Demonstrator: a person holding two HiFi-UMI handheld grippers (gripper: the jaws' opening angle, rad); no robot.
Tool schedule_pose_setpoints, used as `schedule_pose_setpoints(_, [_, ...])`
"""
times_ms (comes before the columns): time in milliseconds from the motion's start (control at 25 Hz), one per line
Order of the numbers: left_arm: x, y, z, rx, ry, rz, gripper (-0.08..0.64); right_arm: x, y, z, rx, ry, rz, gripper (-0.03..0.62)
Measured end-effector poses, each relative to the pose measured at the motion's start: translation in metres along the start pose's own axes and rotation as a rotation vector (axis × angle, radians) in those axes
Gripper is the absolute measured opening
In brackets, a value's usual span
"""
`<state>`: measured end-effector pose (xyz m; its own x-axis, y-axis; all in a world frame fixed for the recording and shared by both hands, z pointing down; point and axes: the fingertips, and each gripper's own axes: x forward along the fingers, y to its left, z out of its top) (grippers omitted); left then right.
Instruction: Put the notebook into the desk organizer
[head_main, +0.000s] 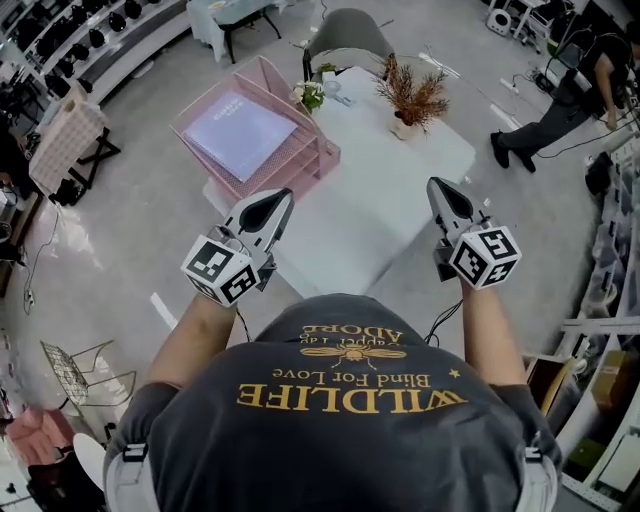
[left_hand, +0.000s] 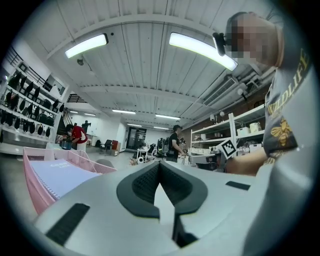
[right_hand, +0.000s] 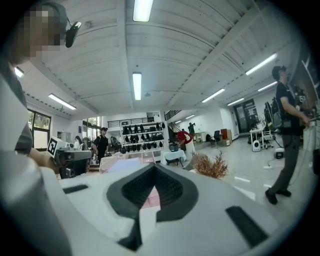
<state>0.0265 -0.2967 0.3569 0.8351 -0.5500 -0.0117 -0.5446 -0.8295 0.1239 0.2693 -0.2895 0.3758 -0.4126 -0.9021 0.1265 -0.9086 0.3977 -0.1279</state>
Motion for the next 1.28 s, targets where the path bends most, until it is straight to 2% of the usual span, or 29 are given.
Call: schedule_pose_setpoints(1280, [-0.01, 0.005, 0.006, 0.002, -0.021, -0.003, 0.002, 0.004, 0.003, 0.01, -0.054, 0.017, -0.007, -0.002])
